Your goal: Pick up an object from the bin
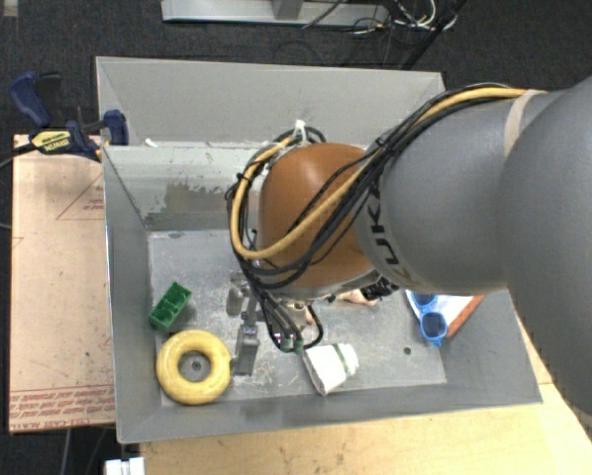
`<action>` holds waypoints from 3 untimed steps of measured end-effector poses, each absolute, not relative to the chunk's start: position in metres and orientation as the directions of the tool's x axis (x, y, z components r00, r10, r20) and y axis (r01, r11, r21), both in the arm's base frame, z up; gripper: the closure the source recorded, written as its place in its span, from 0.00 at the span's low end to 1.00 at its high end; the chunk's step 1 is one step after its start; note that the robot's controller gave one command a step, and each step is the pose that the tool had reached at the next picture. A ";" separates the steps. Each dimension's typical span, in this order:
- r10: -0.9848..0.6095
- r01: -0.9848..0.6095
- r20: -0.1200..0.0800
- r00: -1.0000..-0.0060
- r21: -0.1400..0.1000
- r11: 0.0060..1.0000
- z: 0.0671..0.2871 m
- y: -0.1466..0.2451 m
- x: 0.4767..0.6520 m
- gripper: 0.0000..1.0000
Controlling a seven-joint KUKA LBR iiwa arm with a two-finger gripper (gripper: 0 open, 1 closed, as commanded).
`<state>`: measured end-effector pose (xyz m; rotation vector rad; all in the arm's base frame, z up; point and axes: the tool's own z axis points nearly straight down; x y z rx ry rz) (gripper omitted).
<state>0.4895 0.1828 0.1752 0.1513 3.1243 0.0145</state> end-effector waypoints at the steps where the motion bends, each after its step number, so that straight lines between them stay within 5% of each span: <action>1: 0.037 0.037 -0.012 -0.999 0.008 0.999 0.115 0.182 0.500 1.00; 2: 0.138 0.138 -0.007 -0.990 0.007 0.990 0.084 0.188 0.493 1.00; 3: -0.109 -0.110 -0.026 -0.994 0.010 0.994 0.077 0.226 0.494 1.00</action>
Offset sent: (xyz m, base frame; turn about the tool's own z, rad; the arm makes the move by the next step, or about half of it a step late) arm -0.0069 0.0175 -0.1052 0.3343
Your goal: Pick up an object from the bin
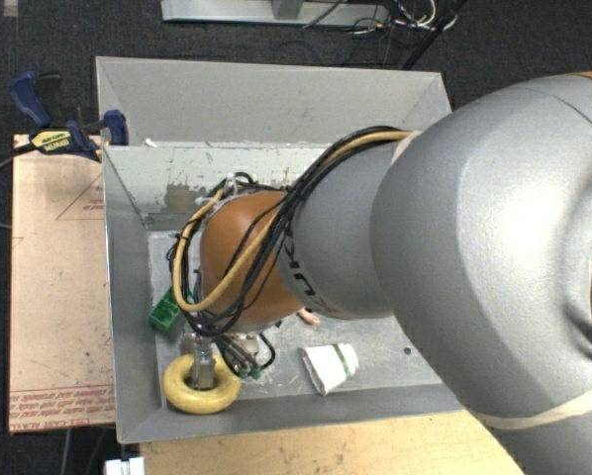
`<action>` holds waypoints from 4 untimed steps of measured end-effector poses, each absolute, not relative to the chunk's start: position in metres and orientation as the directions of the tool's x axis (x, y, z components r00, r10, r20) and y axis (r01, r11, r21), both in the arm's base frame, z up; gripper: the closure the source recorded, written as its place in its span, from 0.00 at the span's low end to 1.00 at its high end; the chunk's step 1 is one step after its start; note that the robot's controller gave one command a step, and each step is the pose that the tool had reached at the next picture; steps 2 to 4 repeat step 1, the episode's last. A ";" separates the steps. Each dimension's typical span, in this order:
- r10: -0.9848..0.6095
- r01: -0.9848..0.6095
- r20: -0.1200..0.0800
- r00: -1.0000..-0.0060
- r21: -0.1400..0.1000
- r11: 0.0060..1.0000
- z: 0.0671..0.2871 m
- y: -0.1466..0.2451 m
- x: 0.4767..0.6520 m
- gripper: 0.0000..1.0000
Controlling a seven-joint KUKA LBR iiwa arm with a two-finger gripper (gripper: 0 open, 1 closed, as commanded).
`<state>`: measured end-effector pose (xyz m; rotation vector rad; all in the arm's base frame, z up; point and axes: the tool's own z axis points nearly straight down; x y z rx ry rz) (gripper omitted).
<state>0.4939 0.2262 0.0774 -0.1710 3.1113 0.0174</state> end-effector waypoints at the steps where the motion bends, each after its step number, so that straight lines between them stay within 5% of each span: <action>1: -0.108 -0.108 -0.025 -0.994 0.010 0.994 0.077 0.226 0.494 1.00; 4: -0.108 -0.108 -0.025 -0.994 0.010 0.994 0.077 0.226 0.494 1.00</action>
Offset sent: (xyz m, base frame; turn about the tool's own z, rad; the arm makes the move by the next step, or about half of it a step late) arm 0.0018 0.0002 0.1169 -0.0452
